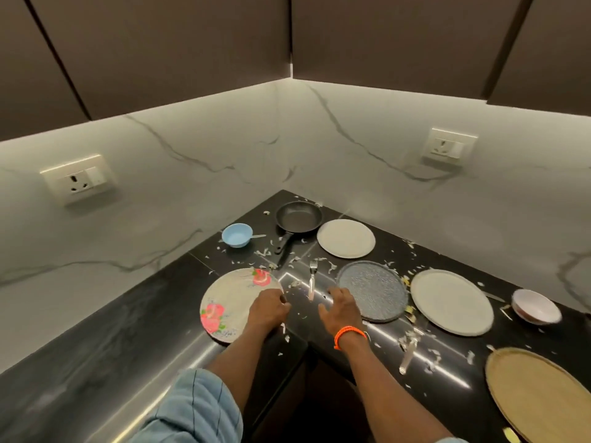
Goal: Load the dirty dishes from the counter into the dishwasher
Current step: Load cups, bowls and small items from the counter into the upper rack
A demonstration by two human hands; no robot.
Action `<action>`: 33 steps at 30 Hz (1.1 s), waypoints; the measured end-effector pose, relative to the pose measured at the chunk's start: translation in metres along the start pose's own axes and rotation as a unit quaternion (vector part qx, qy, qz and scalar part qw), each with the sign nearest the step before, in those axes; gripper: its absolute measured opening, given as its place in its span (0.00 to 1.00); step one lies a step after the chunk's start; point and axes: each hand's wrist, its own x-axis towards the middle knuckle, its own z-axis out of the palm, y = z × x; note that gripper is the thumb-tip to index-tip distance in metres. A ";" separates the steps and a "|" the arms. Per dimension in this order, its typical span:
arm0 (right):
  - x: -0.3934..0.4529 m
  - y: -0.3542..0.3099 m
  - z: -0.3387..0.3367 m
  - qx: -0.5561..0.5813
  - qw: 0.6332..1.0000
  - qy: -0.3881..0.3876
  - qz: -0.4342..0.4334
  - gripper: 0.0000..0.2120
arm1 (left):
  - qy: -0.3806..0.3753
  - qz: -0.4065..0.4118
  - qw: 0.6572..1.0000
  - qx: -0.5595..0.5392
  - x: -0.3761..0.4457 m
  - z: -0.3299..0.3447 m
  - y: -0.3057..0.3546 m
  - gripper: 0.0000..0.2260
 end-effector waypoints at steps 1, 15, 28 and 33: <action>0.008 -0.002 0.002 0.007 1.000 -0.018 -0.004 0.18 | 0.007 -0.010 1.000 0.009 0.007 -0.003 -0.005 0.09; 0.095 -0.002 0.047 0.010 0.966 -0.258 -0.028 0.30 | 0.078 -0.174 0.982 0.009 0.070 -0.030 -0.055 0.02; 0.156 -0.016 0.132 -0.178 0.925 -0.330 -0.066 0.52 | 0.140 -0.175 0.974 -0.018 0.152 -0.041 -0.092 0.09; 0.181 -0.024 0.148 -0.164 0.942 -0.289 -0.054 0.43 | 0.183 -0.180 0.966 -0.022 0.185 -0.057 -0.104 0.18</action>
